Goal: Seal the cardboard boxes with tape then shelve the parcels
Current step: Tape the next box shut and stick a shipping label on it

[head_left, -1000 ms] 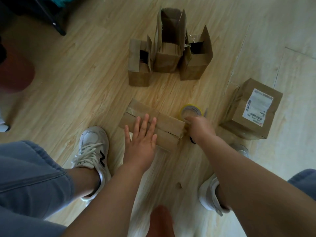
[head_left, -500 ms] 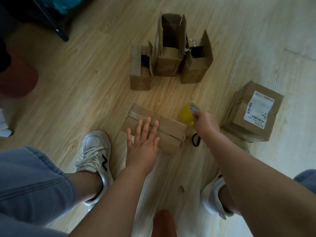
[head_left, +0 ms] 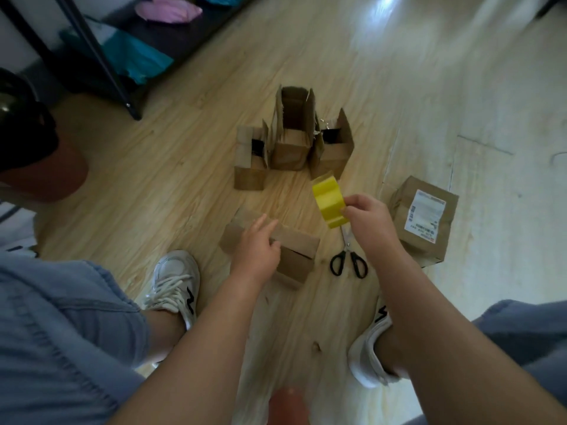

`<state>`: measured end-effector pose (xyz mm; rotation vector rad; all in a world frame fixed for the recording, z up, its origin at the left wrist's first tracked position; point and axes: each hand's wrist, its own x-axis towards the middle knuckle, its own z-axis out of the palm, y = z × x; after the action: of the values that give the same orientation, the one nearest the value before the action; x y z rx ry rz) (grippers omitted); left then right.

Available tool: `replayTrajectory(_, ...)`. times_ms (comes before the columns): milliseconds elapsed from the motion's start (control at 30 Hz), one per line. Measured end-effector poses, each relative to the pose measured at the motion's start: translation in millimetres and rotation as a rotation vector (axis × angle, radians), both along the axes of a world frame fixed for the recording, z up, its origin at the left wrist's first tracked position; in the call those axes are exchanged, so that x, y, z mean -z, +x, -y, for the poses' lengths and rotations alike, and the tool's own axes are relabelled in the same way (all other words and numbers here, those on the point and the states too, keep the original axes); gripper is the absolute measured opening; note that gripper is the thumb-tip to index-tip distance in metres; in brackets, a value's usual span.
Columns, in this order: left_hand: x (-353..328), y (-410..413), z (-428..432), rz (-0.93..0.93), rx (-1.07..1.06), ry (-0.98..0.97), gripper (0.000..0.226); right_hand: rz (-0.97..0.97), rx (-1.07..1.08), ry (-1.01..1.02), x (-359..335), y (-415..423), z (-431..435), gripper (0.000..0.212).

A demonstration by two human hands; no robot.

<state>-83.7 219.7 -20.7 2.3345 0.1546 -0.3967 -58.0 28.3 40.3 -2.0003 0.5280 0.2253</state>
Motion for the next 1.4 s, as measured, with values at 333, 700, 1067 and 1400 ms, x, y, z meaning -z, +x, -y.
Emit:
replayTrajectory(333, -68, 12, -9, 0.074, -0.324, -0.527, 0.041, -0.004, -0.210, 0.112, -36, -24, -25, 0.016)
replayTrajectory(700, -59, 6, -16, 0.129, -0.416, -0.533, 0.017, -0.075, -0.374, 0.201, -29, -33, -34, 0.011)
replayTrajectory(1067, -40, 5, -20, 0.033, -0.498, -0.508, 0.018, -0.048, -0.370, 0.173, -15, -33, -34, 0.044)
replayTrajectory(1400, -34, 3, -22, -0.036, -0.571, -0.517, 0.017, -0.101, -0.412, -0.008, -4, -27, -36, 0.038)
